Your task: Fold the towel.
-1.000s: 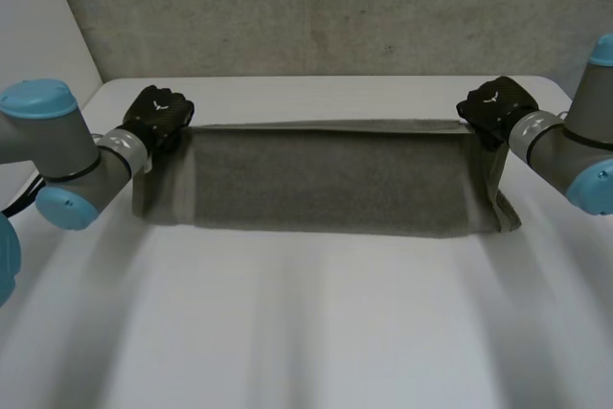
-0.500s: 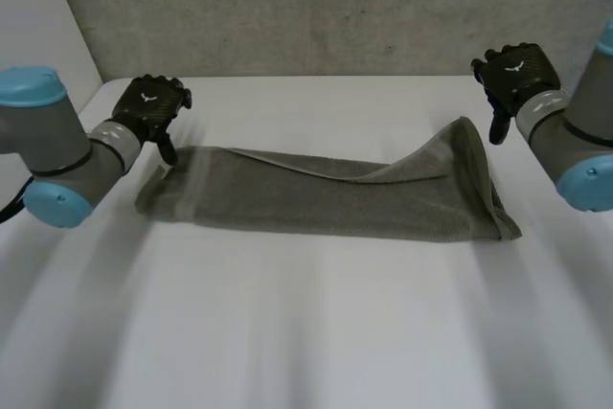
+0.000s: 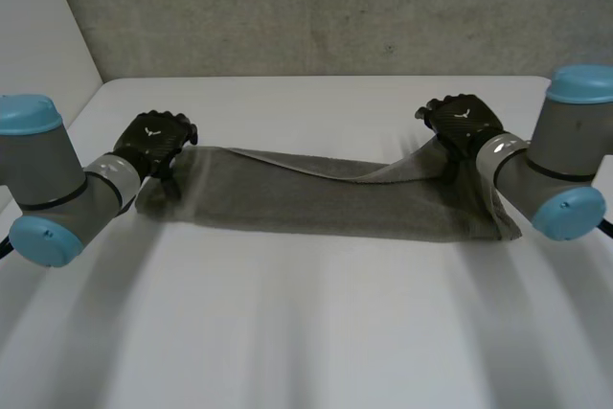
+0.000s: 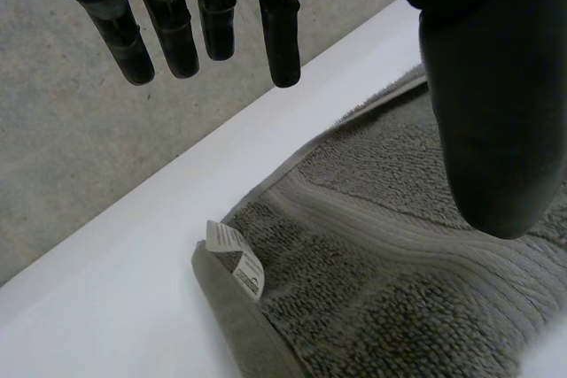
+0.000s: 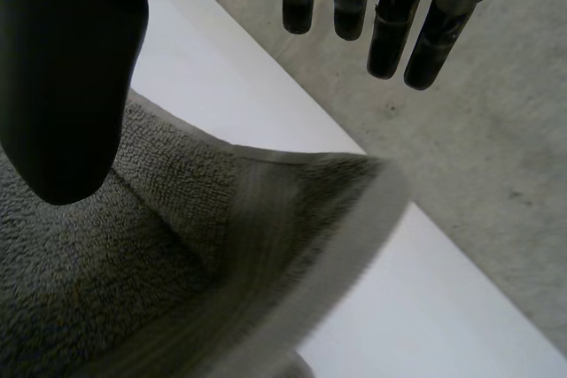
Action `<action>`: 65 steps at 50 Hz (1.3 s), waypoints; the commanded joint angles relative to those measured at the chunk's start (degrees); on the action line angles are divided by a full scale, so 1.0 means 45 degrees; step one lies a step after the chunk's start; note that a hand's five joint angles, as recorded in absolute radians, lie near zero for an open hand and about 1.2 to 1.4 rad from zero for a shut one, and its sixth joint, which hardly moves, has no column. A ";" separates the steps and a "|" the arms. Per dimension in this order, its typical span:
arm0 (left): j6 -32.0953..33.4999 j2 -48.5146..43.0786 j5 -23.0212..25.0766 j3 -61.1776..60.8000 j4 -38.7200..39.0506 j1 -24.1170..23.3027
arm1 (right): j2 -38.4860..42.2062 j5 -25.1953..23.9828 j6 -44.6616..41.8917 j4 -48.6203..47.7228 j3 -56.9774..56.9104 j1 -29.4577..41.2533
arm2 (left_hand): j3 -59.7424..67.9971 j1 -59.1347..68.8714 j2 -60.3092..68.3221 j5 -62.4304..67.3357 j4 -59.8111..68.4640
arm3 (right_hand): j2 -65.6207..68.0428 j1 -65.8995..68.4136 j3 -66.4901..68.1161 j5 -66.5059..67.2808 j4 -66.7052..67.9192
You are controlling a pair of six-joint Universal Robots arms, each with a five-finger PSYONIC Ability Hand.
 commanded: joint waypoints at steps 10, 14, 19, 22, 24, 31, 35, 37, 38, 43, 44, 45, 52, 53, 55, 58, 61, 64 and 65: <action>0.0017 -0.0052 0.0033 -0.0225 0.0286 0.0001 | 0.3225 0.3003 0.0423 0.1013 -0.4715 0.0104 | -0.0412 -0.0426 -0.0373 -0.0157 -0.0485 | 0.5634 0.5777 0.5560 0.5702 0.5482; 0.0017 -0.0092 0.0052 -0.0225 0.0286 0.0020 | 0.3402 0.3179 0.0070 0.1013 -0.4911 0.0104 | -0.0449 -0.0463 -0.0410 -0.0194 -0.0522 | 1.0169 1.0312 1.0095 1.0238 1.0017; 0.0036 -0.0111 0.0052 -0.0225 0.0286 0.0020 | 0.3480 0.3958 -0.1080 0.1032 -0.4989 0.0065 | -0.0449 -0.0463 -0.0410 -0.0194 -0.0522 | 1.4618 1.4762 1.4544 1.4687 1.4467; 0.0017 -0.0111 0.0052 -0.0225 0.0286 0.0020 | 0.3480 0.4135 -0.1471 0.0955 -0.5009 -0.0013 | -0.0449 -0.0463 -0.0410 -0.0194 -0.0522 | 1.2501 1.2644 1.2427 1.2570 1.2349; 0.0036 -0.0111 0.0052 -0.0225 0.0286 0.0001 | 0.3480 0.4136 -0.1492 0.0954 -0.4990 -0.0013 | -0.0449 -0.0463 -0.0410 -0.0194 -0.0522 | 0.8823 0.8967 0.8749 0.8892 0.8672; 0.0036 -0.0092 0.0033 -0.0264 0.0286 0.0001 | 0.3265 0.4078 -0.1356 0.1032 -0.4735 0.0084 | -0.0449 -0.0463 -0.0410 -0.0194 -0.0522 | -0.0765 -0.0621 -0.0839 -0.0696 -0.0916; 0.0036 0.0025 0.0052 -0.0440 0.0286 0.0020 | 0.2137 0.4000 -0.0811 0.1032 -0.3861 0.0123 | -0.0449 -0.0463 -0.0410 -0.0194 -0.0522 | -0.0765 -0.0621 -0.0839 -0.0696 -0.0916; 0.0036 0.0064 0.0052 -0.0479 0.0286 0.0020 | 0.1591 0.3922 -0.0596 0.1032 -0.3393 0.0123 | -0.0449 -0.0463 -0.0410 -0.0194 -0.0522 | -0.0765 -0.0621 -0.0839 -0.0696 -0.0916; 0.0017 0.0084 0.0052 -0.0499 0.0286 0.0020 | 0.0889 0.3786 -0.0381 0.1013 -0.2711 0.0123 | -0.0449 -0.0463 -0.0410 -0.0194 -0.0522 | -0.0765 -0.0621 -0.0839 -0.0696 -0.0916; 0.0017 0.0084 0.0052 -0.0538 0.0286 0.0059 | -0.1395 0.2987 -0.0164 0.0935 -0.0038 0.0026 | -0.0449 -0.0463 -0.0410 -0.0194 -0.0522 | -0.0765 -0.0621 -0.0839 -0.0696 -0.0916; 0.0036 0.0084 0.0052 -0.0577 0.0286 0.0079 | -0.2099 0.2539 -0.0164 0.0935 0.0996 -0.0032 | -0.0449 -0.0463 -0.0410 -0.0194 -0.0522 | -0.0765 -0.0621 -0.0839 -0.0696 -0.0916; 0.0036 0.0084 0.0052 -0.0577 0.0286 0.0079 | -0.2106 0.2535 -0.0164 0.0935 0.1007 -0.0033 | -0.0449 -0.0463 -0.0410 -0.0194 -0.0522 | -0.0765 -0.0621 -0.0839 -0.0696 -0.0916; 0.0017 0.0201 0.0052 -0.0616 0.0286 0.0059 | -0.3823 0.1090 -0.0437 0.0936 0.5044 -0.0403 | -0.0449 -0.0463 -0.0410 -0.0194 -0.0522 | -0.0765 -0.0621 -0.0839 -0.0696 -0.0916; 0.0017 0.0201 0.0052 -0.0616 0.0286 0.0059 | -0.3825 0.1089 -0.0438 0.0935 0.5050 -0.0404 | -0.0449 -0.0463 -0.0410 -0.0194 -0.0522 | -0.0765 -0.0621 -0.0839 -0.0696 -0.0916; 0.0017 0.0260 0.0052 -0.0616 0.0286 0.0040 | -0.3941 0.0953 -0.0768 0.0876 0.6022 -0.0831 | -0.0449 -0.0463 -0.0410 -0.0194 -0.0522 | 0.0069 0.0212 -0.0005 0.0138 -0.0083; 0.0017 0.0338 0.0052 -0.0694 0.0306 0.0040 | -0.3961 0.0914 -0.1043 0.0818 0.6378 -0.1088 | -0.0449 -0.0463 -0.0410 -0.0194 -0.0522 | 0.0226 0.0369 0.0152 0.0295 0.0074; 0.0017 0.0416 0.0052 -0.0772 0.0306 0.0040 | -0.3805 0.0933 -0.1707 0.0388 0.6847 -0.1595 | -0.0449 -0.0463 -0.0410 -0.0194 -0.0522 | 0.0226 0.0369 0.0152 0.0295 0.0074; 0.0017 0.0455 0.0052 -0.0772 0.0306 0.0020 | -0.3610 0.0933 -0.2195 -0.0257 0.7081 -0.1869 | -0.0449 -0.0463 -0.0410 -0.0194 -0.0522 | 0.0675 0.0818 0.0600 0.0743 0.0523; 0.0017 0.0455 0.0052 -0.0792 0.0306 0.0020 | -0.3436 0.0933 -0.2311 -0.0547 0.7178 -0.1985 | -0.0449 -0.0463 -0.0410 -0.0194 -0.0522 | 0.0897 0.1040 0.0822 0.0965 0.0745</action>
